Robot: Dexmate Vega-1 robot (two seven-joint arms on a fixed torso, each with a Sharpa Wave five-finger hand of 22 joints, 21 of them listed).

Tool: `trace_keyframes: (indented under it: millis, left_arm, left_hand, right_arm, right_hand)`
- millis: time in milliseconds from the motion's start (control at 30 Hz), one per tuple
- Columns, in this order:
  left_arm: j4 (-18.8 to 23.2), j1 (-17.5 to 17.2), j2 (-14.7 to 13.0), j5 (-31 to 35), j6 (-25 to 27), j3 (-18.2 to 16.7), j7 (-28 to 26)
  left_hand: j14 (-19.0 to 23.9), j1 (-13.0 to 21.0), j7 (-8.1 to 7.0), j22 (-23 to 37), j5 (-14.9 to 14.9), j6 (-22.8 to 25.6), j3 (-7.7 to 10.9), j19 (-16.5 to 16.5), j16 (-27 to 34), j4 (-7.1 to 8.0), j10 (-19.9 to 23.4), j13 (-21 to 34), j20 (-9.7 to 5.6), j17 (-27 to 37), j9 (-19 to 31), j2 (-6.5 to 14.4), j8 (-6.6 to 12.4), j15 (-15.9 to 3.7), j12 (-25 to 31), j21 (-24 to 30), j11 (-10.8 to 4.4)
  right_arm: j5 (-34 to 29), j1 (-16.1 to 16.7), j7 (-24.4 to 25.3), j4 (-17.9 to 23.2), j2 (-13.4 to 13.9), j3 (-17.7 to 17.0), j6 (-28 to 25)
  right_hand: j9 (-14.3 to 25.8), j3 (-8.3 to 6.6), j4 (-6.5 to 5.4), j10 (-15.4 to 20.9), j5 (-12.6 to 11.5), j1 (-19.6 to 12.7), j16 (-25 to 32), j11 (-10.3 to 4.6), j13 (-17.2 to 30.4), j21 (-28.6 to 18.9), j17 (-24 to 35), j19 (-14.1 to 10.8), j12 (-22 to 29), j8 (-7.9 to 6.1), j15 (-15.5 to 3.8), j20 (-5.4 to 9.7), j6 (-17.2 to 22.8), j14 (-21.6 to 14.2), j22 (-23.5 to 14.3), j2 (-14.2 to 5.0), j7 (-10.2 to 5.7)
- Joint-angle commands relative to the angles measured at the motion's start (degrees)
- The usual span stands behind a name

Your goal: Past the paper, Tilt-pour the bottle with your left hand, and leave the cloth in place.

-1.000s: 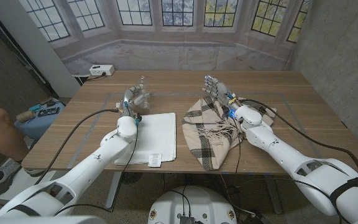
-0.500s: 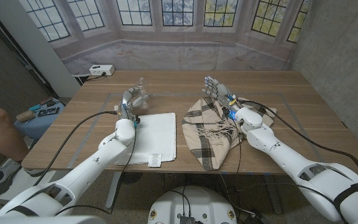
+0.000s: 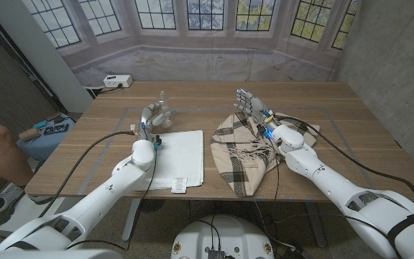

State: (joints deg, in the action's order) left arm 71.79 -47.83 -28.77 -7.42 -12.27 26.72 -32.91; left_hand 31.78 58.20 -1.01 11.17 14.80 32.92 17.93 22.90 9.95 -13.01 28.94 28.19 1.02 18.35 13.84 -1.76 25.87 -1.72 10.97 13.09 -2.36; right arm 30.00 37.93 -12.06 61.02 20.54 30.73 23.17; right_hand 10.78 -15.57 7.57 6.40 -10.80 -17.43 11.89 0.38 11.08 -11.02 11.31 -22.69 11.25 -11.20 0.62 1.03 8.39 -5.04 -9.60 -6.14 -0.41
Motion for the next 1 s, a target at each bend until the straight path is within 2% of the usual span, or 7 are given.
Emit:
trace_keyframes:
  millis: [33,600,633,833,1000]
  left_arm:
    - [1.71,-1.72,-0.22,-2.17,0.16,-1.19,1.01]
    - [2.65,-2.33,-0.90,-2.12,0.53,-1.45,1.58]
    - [2.72,-2.32,-0.99,-2.10,0.62,-1.44,1.69]
    - [2.66,-2.25,-1.31,-2.36,0.43,-1.39,2.73]
    - [2.69,-2.40,-1.62,-2.64,0.16,-1.42,3.49]
  left_hand:
    - [-0.40,-2.13,-0.07,0.15,-0.34,-0.42,3.94,-0.26,0.09,4.12,-0.31,0.08,0.14,-0.26,-0.02,4.42,-0.18,0.16,0.02,-0.04,0.19]
    - [-1.84,-2.05,-0.21,0.14,-0.80,-0.47,3.99,-1.03,0.16,4.15,-1.27,-0.25,0.36,-1.52,-0.03,4.46,-0.30,1.14,0.00,-0.25,0.41]
    - [-1.99,-2.06,-0.27,0.14,-0.86,-0.69,3.98,-1.07,0.20,4.18,-1.63,-0.30,0.35,-1.64,-0.04,4.50,-0.40,1.03,-0.10,-0.26,0.76]
    - [-3.27,-2.08,0.16,0.14,-1.27,-3.38,3.69,-1.67,0.34,4.25,-2.86,-0.66,0.35,-2.47,-0.19,4.52,-1.77,1.49,-0.15,-0.39,0.99]
    - [-4.78,-2.57,0.75,0.15,-1.84,-6.72,3.02,-2.69,0.49,4.50,-4.75,-1.13,0.38,-3.28,-0.60,4.39,-3.81,2.03,-0.19,-0.63,1.76]
  right_arm:
    - [-0.01,-0.14,-0.45,-0.41,-0.20,0.21,0.19]
    - [0.19,-0.10,-1.05,-0.58,-0.27,0.33,0.18]
    - [0.24,-0.15,-1.12,-0.76,-0.37,0.33,0.28]
    - [0.34,-0.22,-1.30,-1.35,-0.66,0.34,0.55]
    - [0.51,0.09,-1.27,-1.15,-0.51,0.25,0.34]
  right_hand:
    - [0.34,-0.35,0.03,0.42,-0.02,-0.09,-0.09,0.09,0.29,-0.22,0.22,-0.32,0.09,-0.23,0.13,0.09,0.73,-0.34,-0.18,-0.39,0.01]
    - [0.34,-0.41,0.06,0.40,-0.03,-0.14,-0.10,0.07,0.29,-0.24,0.20,-0.49,0.09,-0.24,0.27,0.03,0.77,-0.38,-0.18,-0.38,0.09]
    - [0.34,-0.41,0.05,0.40,-0.03,-0.13,-0.10,0.07,0.29,-0.24,0.21,-0.49,0.09,-0.23,0.26,0.02,0.76,-0.37,-0.18,-0.40,0.09]
    - [0.34,-0.44,0.06,0.40,-0.03,-0.14,-0.10,0.09,0.29,-0.21,0.21,-0.49,0.09,-0.23,0.27,0.00,0.78,-0.40,-0.17,-0.42,0.06]
    - [0.34,-0.46,0.09,0.41,-0.03,-0.18,-0.11,0.24,0.30,-0.20,0.20,-0.50,0.10,-0.21,0.31,-0.12,0.72,-0.39,-0.17,-0.40,0.03]
